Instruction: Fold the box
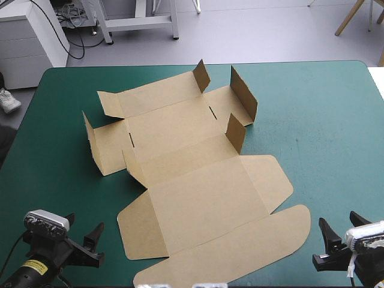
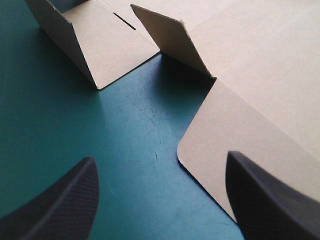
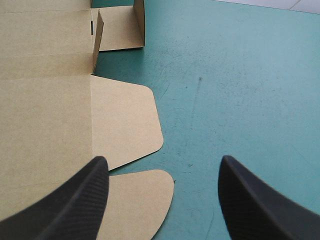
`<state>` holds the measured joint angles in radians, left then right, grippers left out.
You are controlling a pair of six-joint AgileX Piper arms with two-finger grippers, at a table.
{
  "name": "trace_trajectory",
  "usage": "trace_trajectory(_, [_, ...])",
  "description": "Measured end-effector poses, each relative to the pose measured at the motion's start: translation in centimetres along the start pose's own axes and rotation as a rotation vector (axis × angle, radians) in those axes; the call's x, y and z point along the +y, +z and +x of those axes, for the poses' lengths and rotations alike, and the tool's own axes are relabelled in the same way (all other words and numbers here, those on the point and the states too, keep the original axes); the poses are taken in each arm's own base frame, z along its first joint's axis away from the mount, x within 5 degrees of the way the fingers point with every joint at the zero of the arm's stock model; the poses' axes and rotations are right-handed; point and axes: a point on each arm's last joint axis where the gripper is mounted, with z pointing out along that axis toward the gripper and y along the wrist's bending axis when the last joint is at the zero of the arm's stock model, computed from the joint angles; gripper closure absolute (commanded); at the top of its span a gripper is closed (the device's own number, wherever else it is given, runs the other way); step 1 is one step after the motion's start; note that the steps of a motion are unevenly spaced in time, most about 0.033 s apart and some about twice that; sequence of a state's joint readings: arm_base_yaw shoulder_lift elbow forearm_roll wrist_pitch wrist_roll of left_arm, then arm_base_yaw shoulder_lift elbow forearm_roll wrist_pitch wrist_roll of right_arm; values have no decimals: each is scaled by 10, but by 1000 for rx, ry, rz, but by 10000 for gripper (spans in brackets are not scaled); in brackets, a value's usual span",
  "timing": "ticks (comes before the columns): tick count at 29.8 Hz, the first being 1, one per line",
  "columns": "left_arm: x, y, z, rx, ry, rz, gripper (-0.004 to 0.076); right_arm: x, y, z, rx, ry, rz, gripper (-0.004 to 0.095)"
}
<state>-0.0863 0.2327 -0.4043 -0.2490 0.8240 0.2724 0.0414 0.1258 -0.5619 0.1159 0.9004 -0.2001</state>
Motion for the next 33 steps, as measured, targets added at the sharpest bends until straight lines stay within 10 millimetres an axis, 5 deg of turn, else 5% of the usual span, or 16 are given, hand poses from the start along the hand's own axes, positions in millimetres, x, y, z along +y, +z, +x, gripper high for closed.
trace_trajectory(25, [0, 0, 0, 12, 0, 3, 214, 0, 2, -1, 9, 1, -1, 318])
trace_trajectory(33, [1, -14, -37, -21, 6, 3, 214, -4, 24, -26, 132, 18, -37, 318])
